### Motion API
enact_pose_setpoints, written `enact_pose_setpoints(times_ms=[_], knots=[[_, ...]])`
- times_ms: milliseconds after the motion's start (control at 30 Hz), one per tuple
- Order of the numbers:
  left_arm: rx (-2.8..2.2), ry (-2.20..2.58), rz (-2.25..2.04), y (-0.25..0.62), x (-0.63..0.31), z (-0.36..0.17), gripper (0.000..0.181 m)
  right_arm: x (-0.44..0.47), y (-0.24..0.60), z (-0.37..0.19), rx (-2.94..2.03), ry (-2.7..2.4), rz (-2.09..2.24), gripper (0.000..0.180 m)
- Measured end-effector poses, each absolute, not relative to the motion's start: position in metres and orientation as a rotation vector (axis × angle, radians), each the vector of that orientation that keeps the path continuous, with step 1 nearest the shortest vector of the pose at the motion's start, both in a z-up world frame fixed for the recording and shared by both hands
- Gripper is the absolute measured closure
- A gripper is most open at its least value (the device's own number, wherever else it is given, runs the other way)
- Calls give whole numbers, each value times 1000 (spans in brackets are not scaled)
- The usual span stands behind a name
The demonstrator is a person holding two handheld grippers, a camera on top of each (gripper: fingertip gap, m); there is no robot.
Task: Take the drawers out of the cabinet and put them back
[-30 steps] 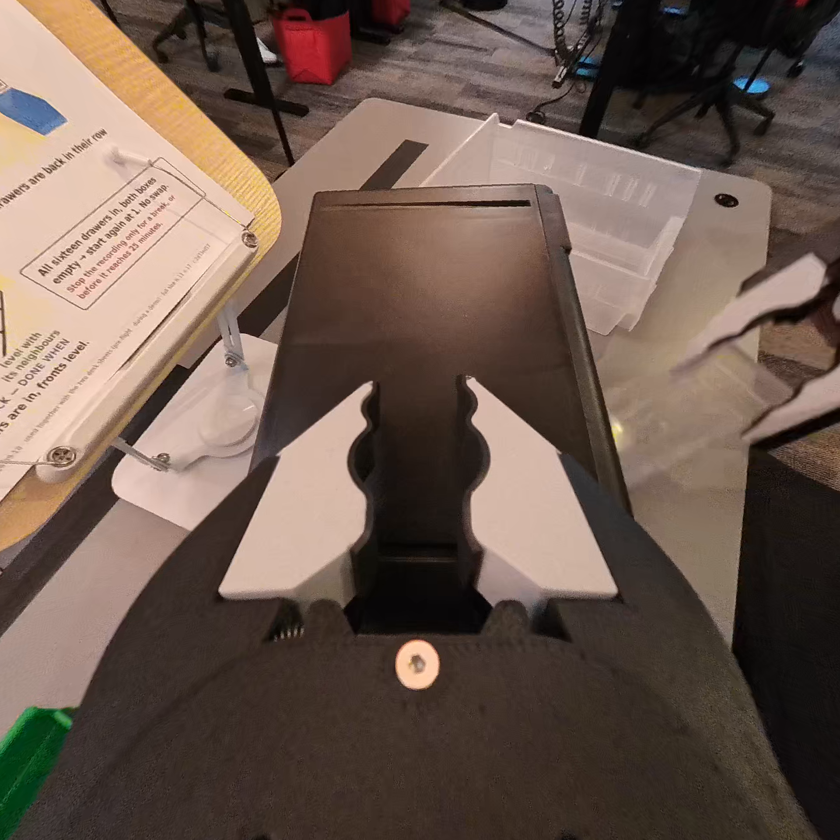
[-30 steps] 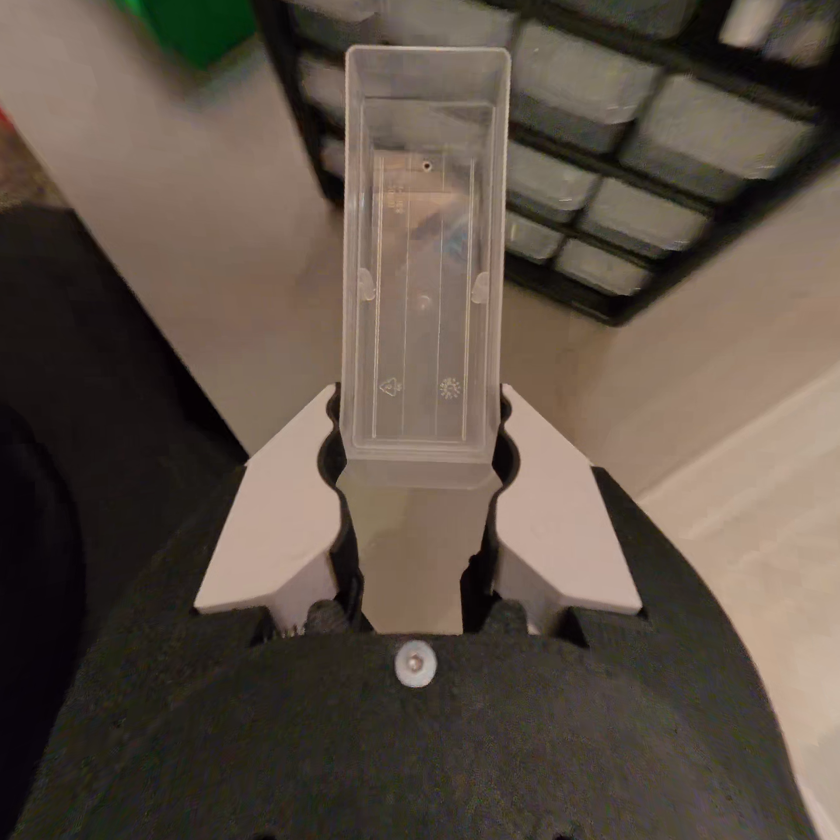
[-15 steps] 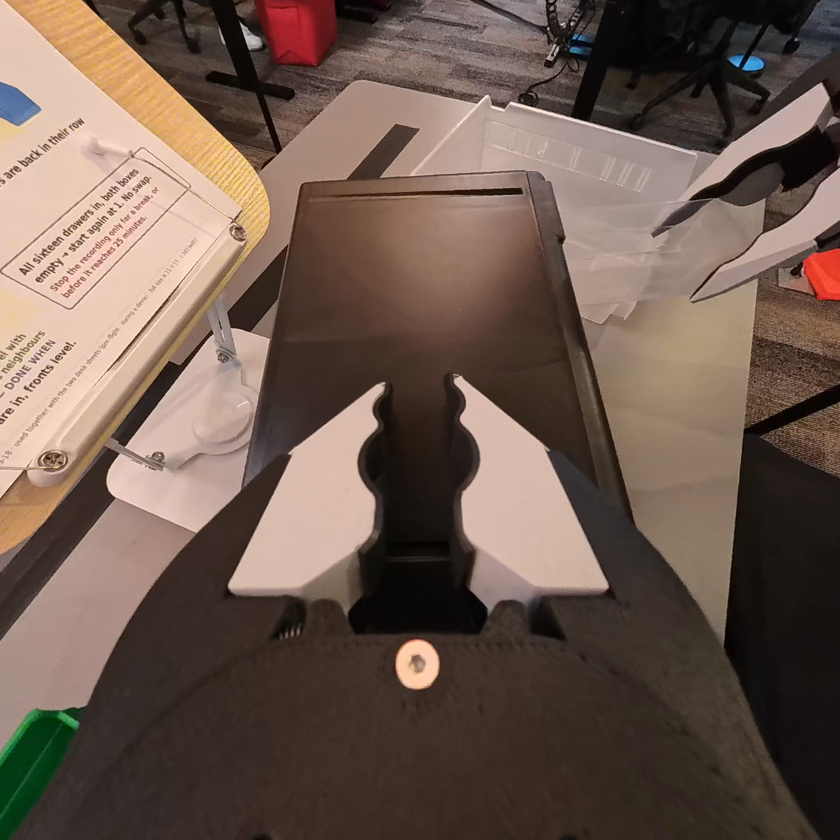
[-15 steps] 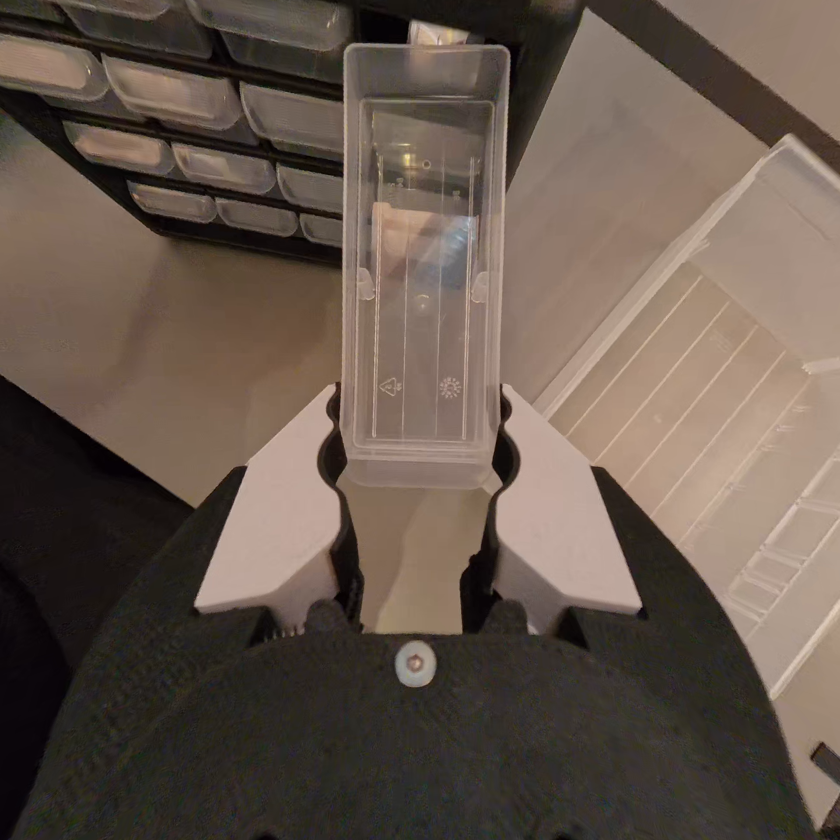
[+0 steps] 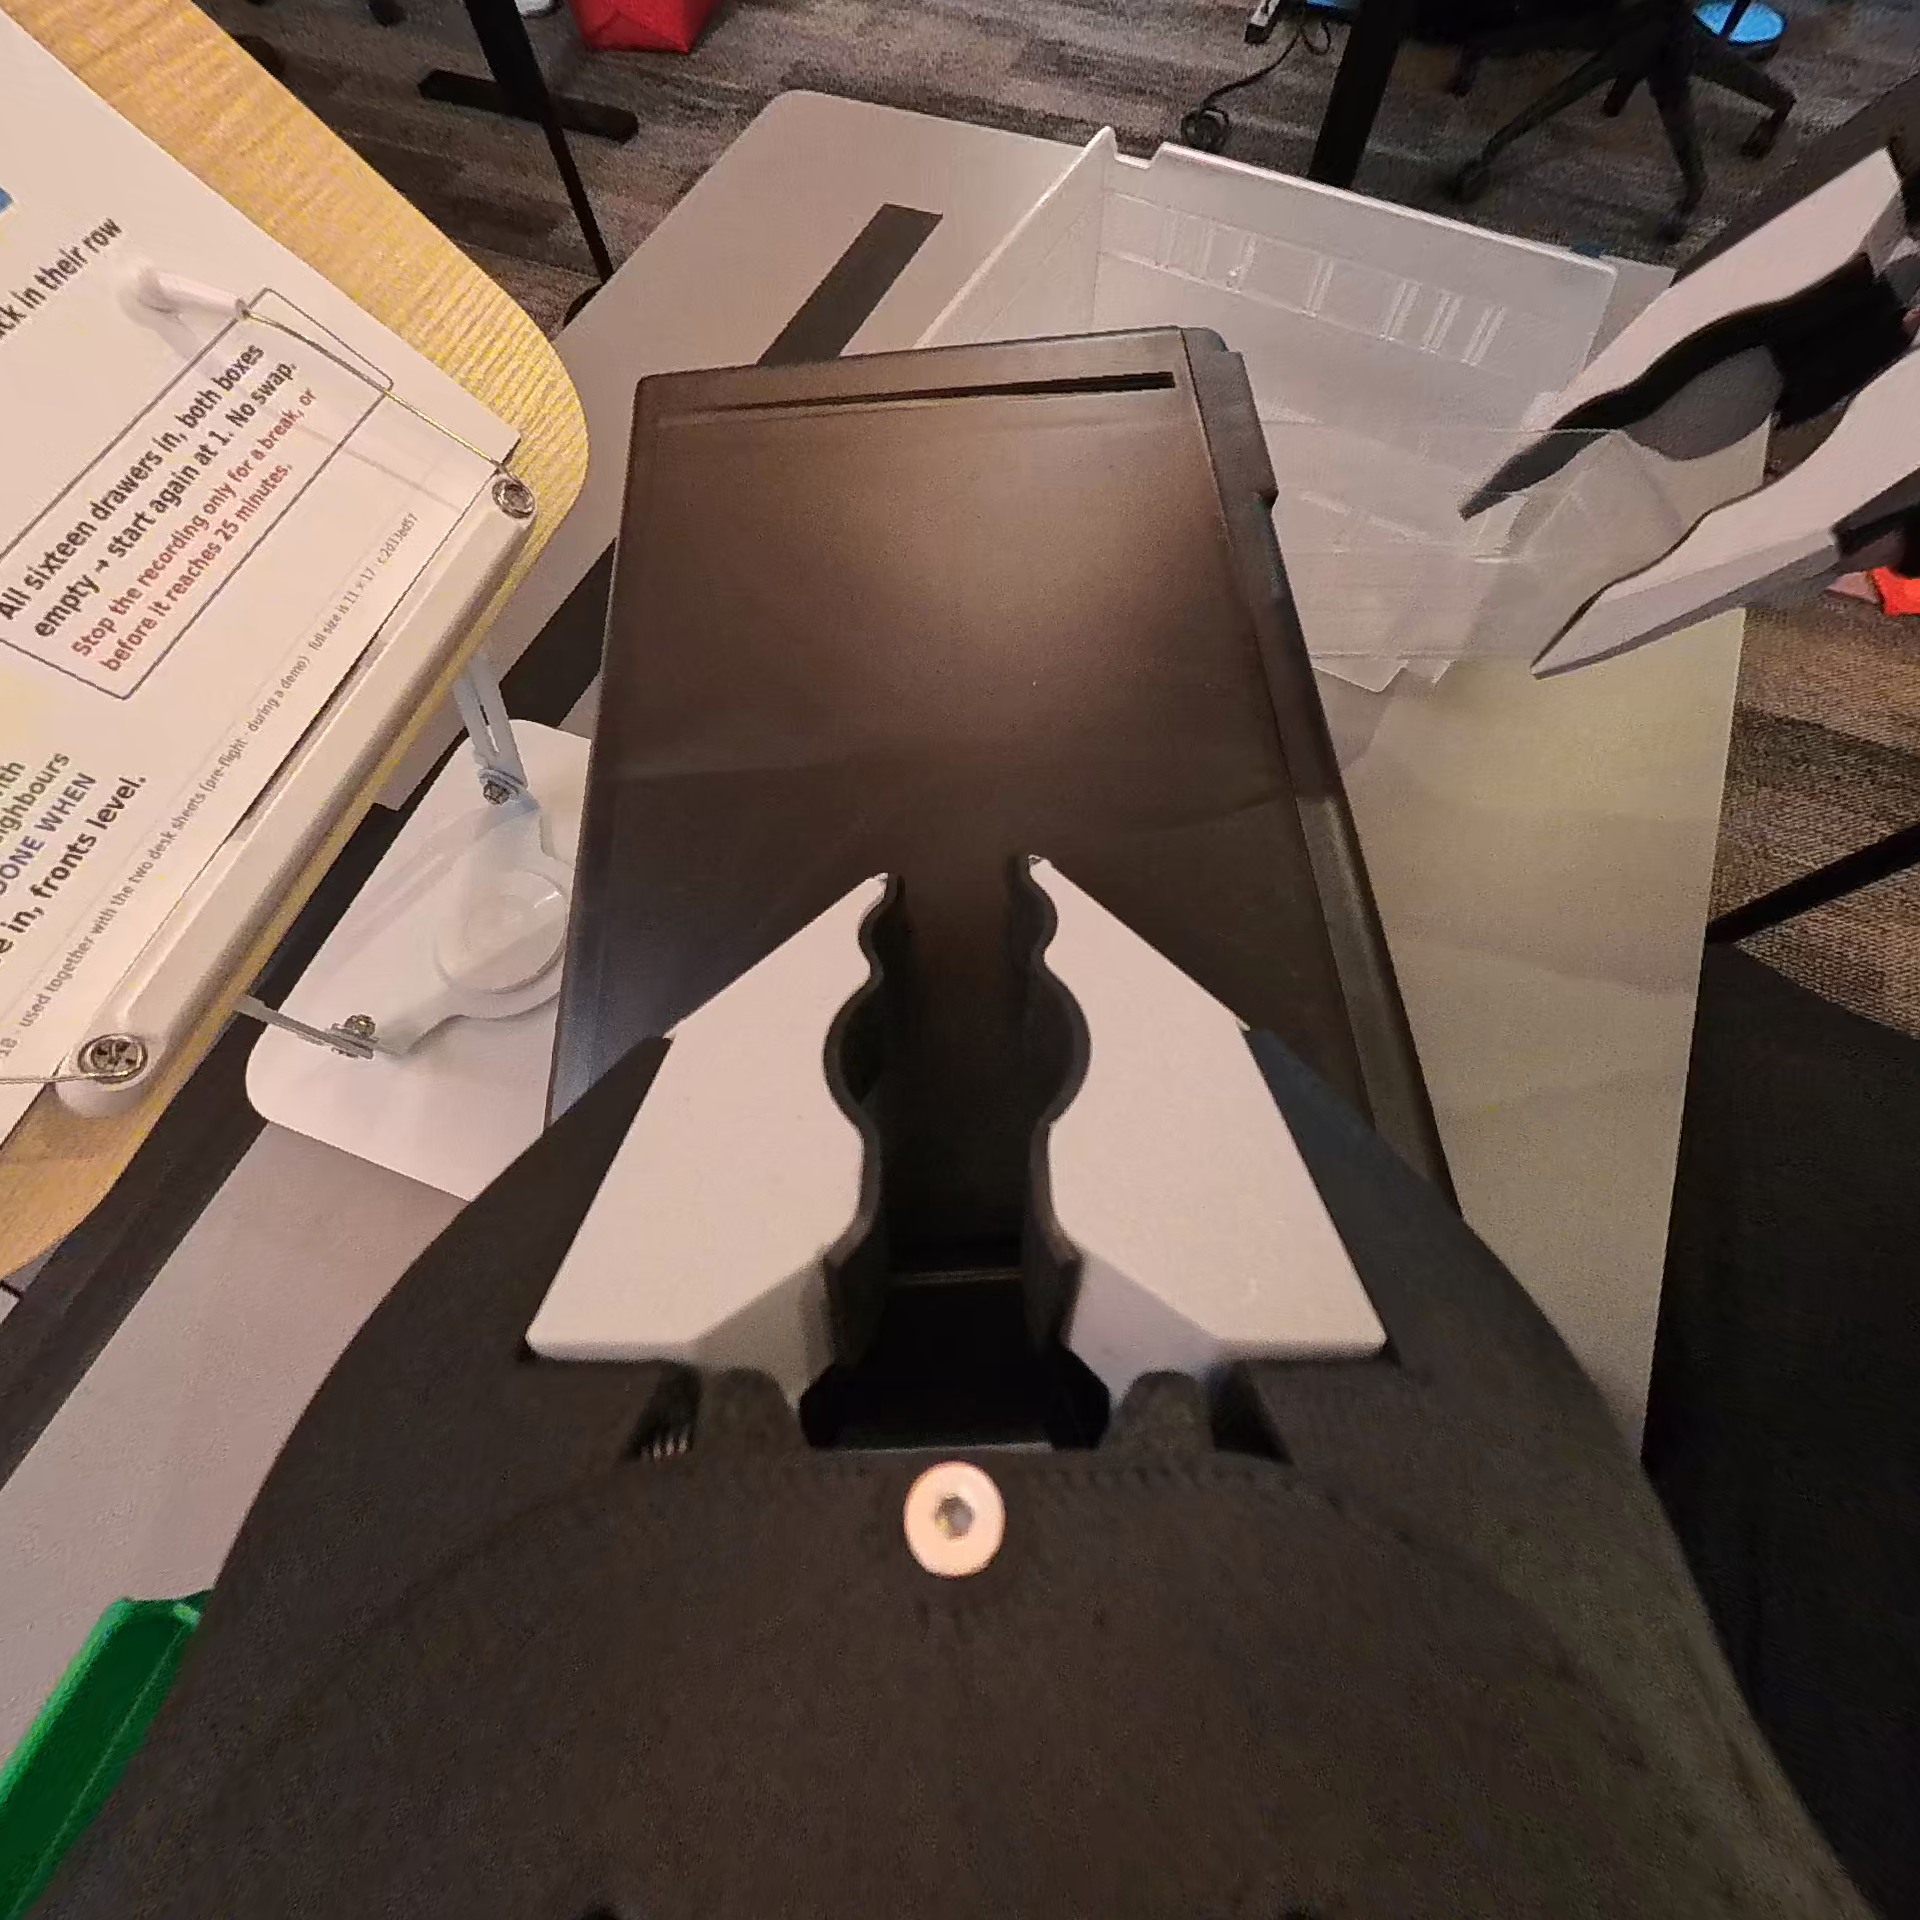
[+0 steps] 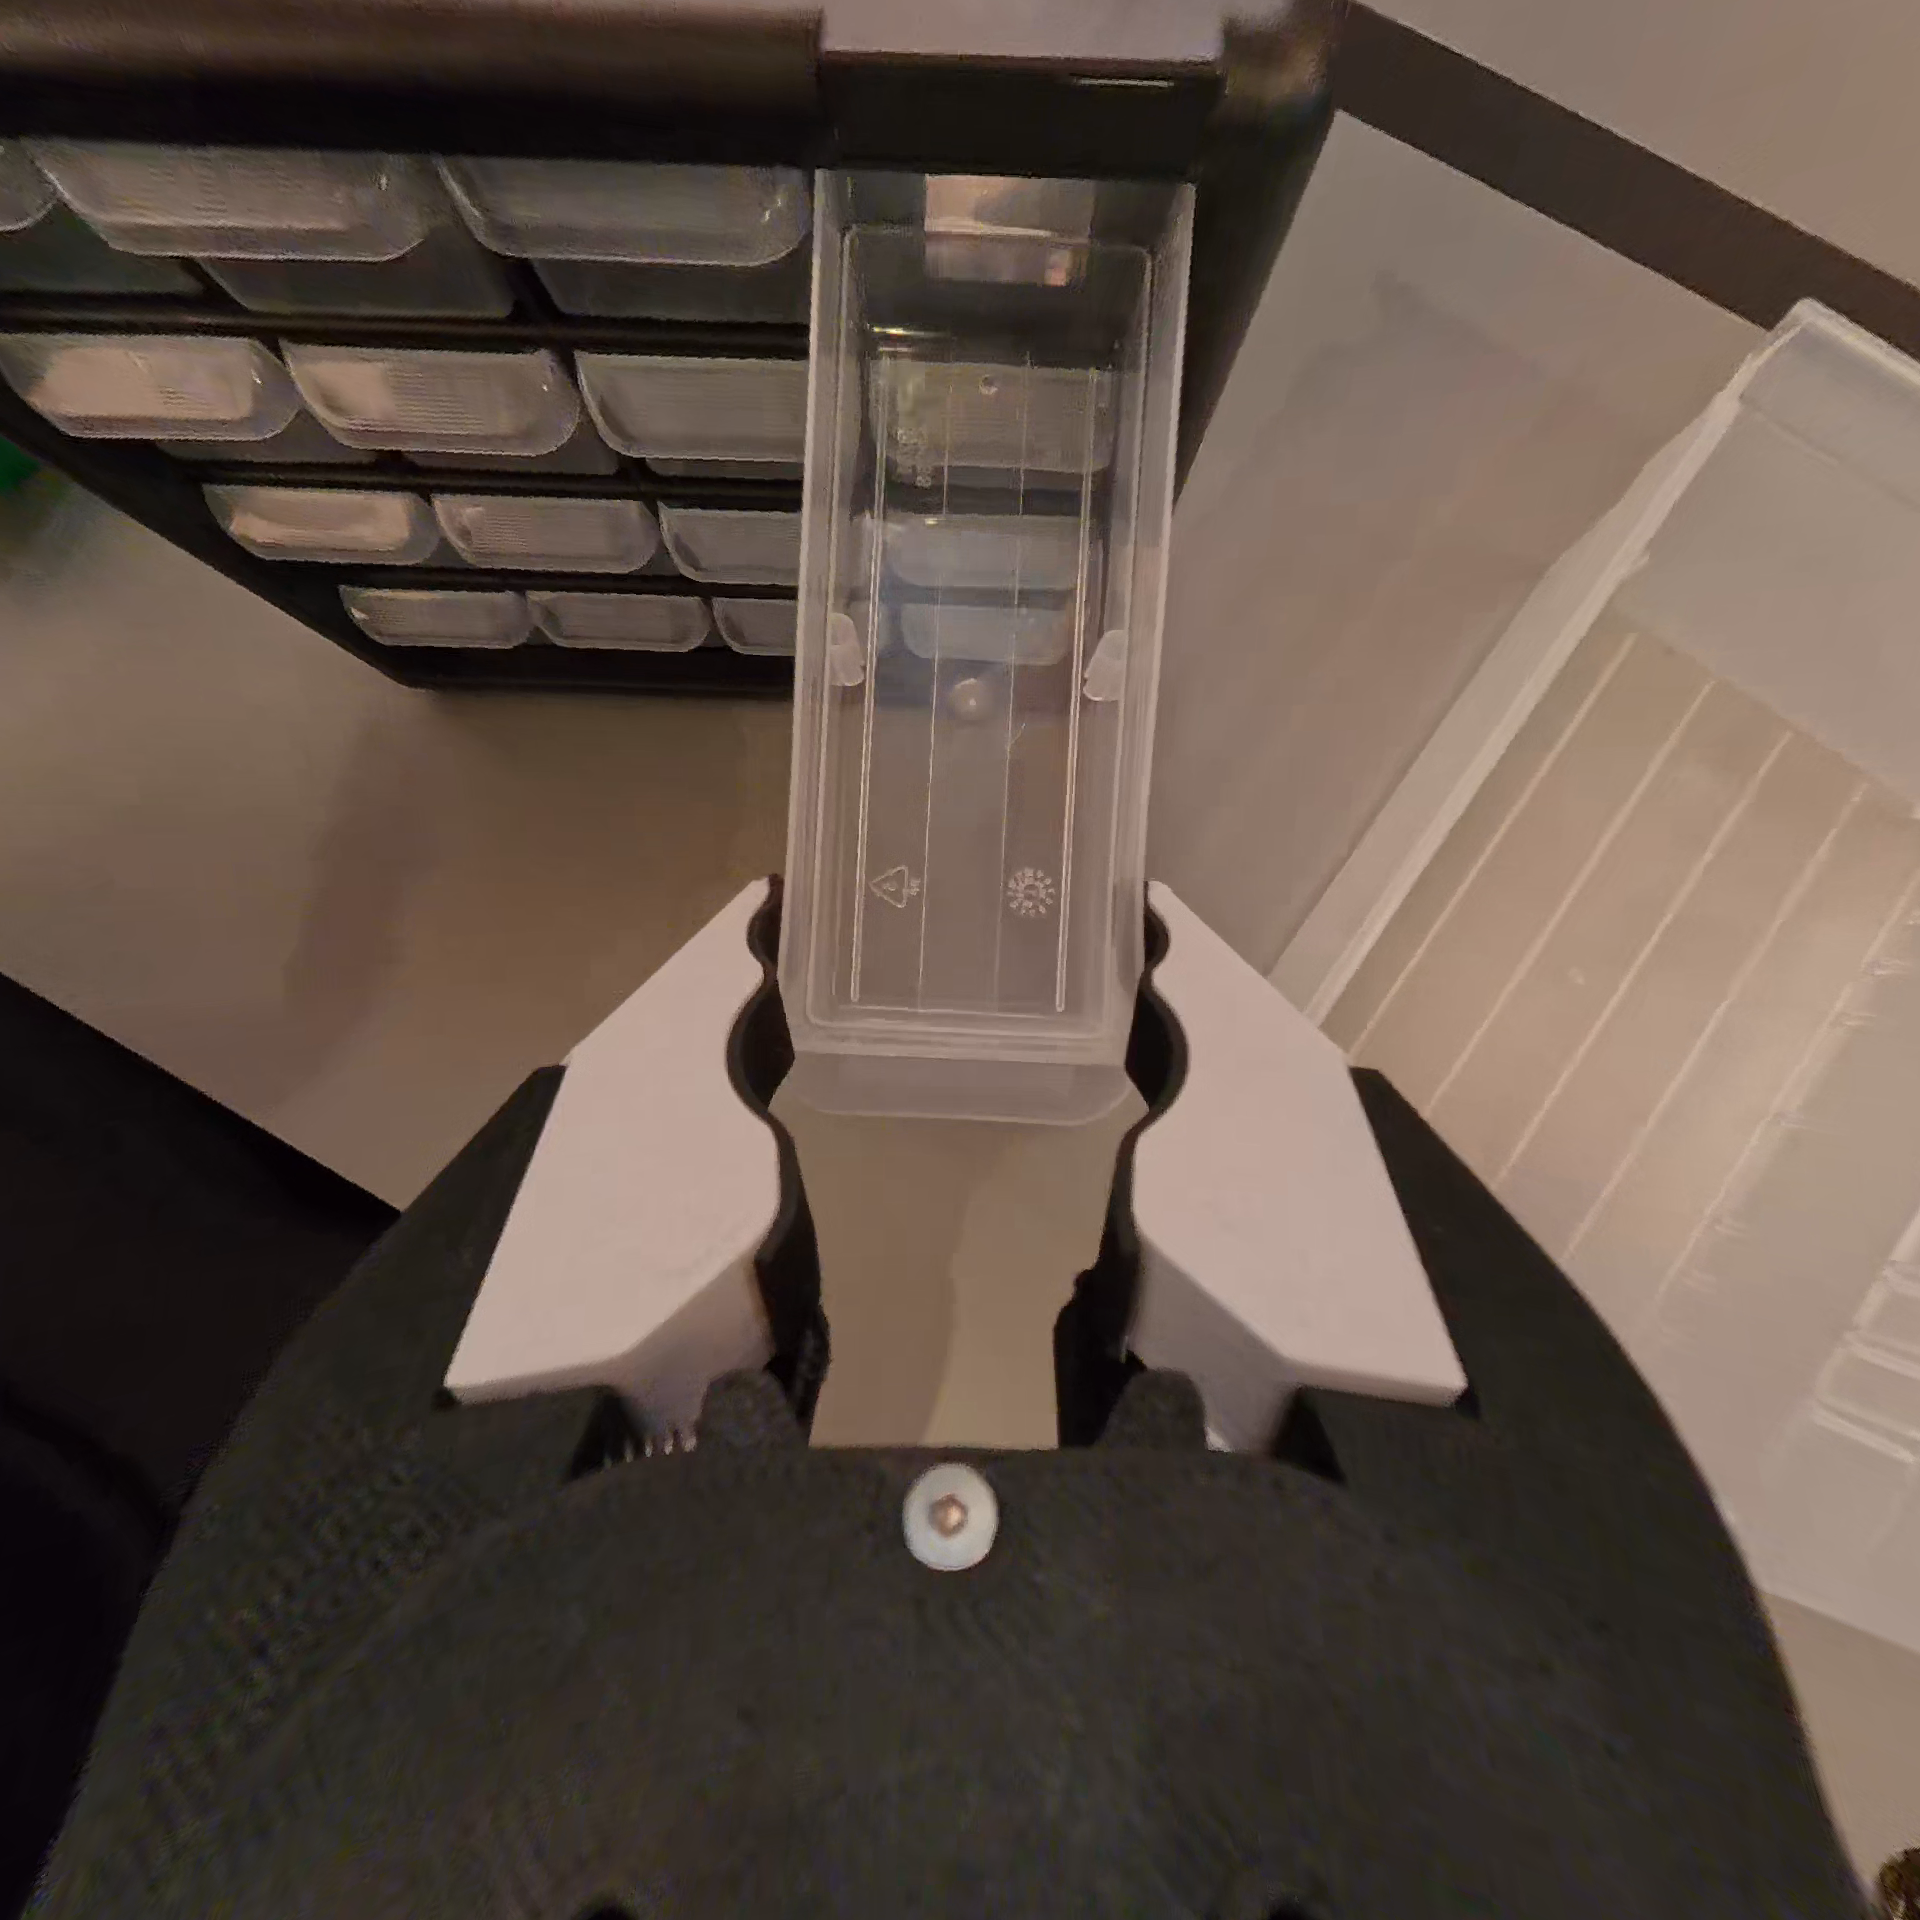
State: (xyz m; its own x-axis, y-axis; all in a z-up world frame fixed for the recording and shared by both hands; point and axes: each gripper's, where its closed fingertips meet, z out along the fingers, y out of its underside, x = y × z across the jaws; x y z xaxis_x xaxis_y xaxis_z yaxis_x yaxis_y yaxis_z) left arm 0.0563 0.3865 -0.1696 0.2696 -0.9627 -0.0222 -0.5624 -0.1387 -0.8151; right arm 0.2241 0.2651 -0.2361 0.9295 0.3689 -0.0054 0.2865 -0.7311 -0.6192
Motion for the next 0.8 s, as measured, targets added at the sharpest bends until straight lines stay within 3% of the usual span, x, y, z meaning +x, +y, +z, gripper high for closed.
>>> enact_pose_setpoints(times_ms=[800], knots=[[-1797, 1396, -707, 386, 58, -169, 163, 216, 302, -217, -2394, -478, 172, 116]])
